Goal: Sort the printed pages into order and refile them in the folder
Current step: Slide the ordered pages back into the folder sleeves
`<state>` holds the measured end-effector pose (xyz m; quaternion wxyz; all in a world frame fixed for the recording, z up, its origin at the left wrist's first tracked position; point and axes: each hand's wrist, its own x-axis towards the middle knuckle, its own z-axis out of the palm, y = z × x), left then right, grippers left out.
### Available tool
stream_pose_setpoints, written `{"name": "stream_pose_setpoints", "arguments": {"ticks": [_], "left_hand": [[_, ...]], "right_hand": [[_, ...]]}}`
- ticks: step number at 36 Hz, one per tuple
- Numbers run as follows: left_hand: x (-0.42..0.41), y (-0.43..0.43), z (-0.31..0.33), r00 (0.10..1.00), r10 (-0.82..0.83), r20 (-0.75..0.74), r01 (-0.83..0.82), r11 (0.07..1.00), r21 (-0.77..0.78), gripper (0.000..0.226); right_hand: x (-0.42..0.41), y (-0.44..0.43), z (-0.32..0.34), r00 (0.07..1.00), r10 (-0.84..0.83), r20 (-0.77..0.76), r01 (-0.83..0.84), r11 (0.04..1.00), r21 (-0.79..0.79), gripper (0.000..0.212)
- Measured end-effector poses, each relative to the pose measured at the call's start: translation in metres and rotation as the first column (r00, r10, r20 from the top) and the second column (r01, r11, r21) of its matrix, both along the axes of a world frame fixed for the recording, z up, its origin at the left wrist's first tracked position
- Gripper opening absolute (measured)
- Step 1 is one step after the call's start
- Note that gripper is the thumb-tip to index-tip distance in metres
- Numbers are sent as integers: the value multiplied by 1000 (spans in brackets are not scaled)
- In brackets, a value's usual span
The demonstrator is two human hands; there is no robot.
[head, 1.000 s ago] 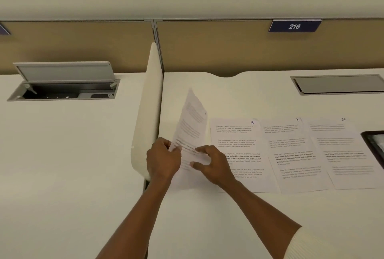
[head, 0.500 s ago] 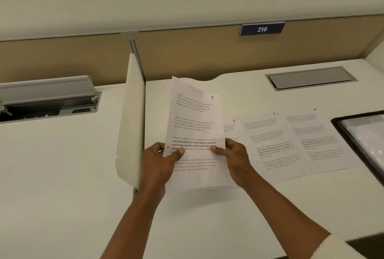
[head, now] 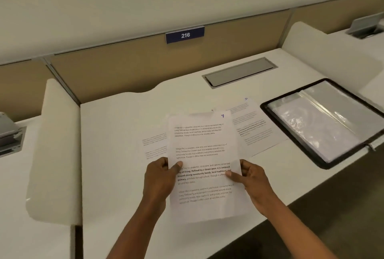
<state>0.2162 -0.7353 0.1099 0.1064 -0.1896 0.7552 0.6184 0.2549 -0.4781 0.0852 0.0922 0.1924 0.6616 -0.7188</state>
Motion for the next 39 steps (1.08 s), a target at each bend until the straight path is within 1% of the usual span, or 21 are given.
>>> {"name": "stream_pose_setpoints", "arguments": {"ticks": [5, 10, 15, 20, 22, 25, 29, 39], "left_hand": [[0, 73, 0, 999, -48, -22, 48, 999, -15, 7], [9, 154, 1, 996, -74, -55, 71, 996, -53, 7], [14, 237, -5, 993, -81, -82, 77, 996, -51, 11], [22, 304, -10, 992, -92, -87, 88, 995, -51, 12], [22, 325, -10, 990, -105, -96, 99, 993, -58, 14], [17, 353, -10, 986, -121, -115, 117, 992, -43, 8], [1, 386, -13, 983, -135, -126, 131, 990, -43, 6], [-68, 475, -31, 984, -141, -112, 141, 990, -8, 6]], "right_hand": [[19, 66, 2, 997, -74, 2, 74, 997, 5, 32], [32, 140, 8, 990, -138, -13, 139, 989, 41, 24], [42, 219, 10, 983, -179, -29, 180, 981, 70, 16], [52, 282, 10, 975, -221, -26, 223, 972, 75, 21], [52, 304, 11, 972, -232, -28, 233, 970, 74, 20], [47, 334, 12, 965, -260, -25, 261, 964, 48, 15], [35, 369, 10, 962, -273, -9, 273, 961, 33, 17], [-32, 465, -3, 968, -248, 33, 243, 963, 112, 17]]}}
